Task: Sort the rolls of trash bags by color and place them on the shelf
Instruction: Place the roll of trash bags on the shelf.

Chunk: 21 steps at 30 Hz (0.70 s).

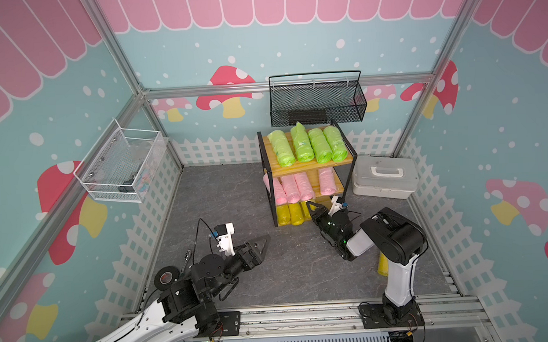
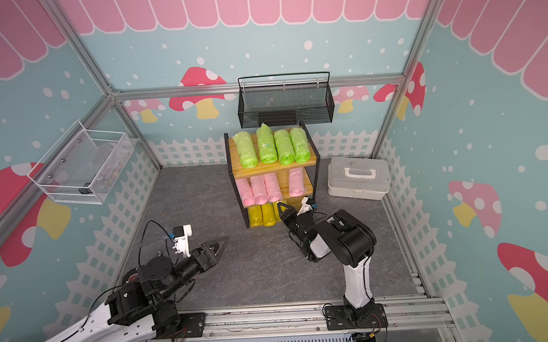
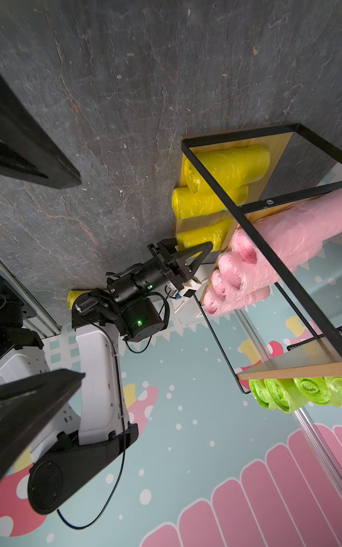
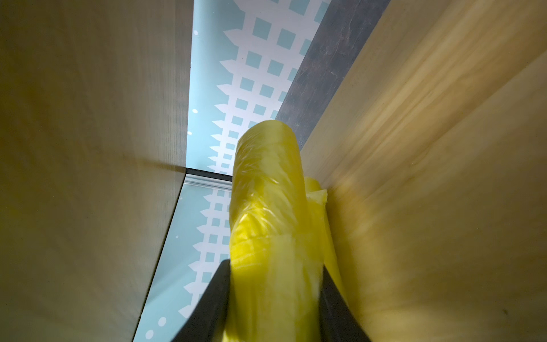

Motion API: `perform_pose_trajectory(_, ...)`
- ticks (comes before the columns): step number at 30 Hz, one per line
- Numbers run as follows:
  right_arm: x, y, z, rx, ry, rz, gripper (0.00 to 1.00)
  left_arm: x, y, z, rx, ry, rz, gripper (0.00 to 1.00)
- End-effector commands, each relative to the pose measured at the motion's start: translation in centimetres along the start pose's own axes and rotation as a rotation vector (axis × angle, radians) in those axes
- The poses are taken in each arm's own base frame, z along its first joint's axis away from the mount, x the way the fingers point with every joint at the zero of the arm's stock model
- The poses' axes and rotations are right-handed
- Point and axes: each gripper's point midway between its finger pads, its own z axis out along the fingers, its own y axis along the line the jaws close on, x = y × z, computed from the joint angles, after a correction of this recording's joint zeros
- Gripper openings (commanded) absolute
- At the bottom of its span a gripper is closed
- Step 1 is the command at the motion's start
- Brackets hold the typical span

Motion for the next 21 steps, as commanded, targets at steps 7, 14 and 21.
perform_pose_trajectory(7,-0.5,-1.6,-0.1,0.009,-0.002,0.032,0.56,0.1,-0.2,0.0,-0.005,0.020,0.027,0.98)
perform_pose_trajectory(14,0.4,-4.5,-0.6,0.068,0.059,0.100,0.73,0.2,-0.3,-0.1,-0.006,0.033,0.029,0.98)
perform_pose_trajectory(21,0.0,-4.6,-1.9,0.085,0.069,0.068,0.75,0.1,-0.7,-0.1,-0.002,0.035,0.033,0.98)
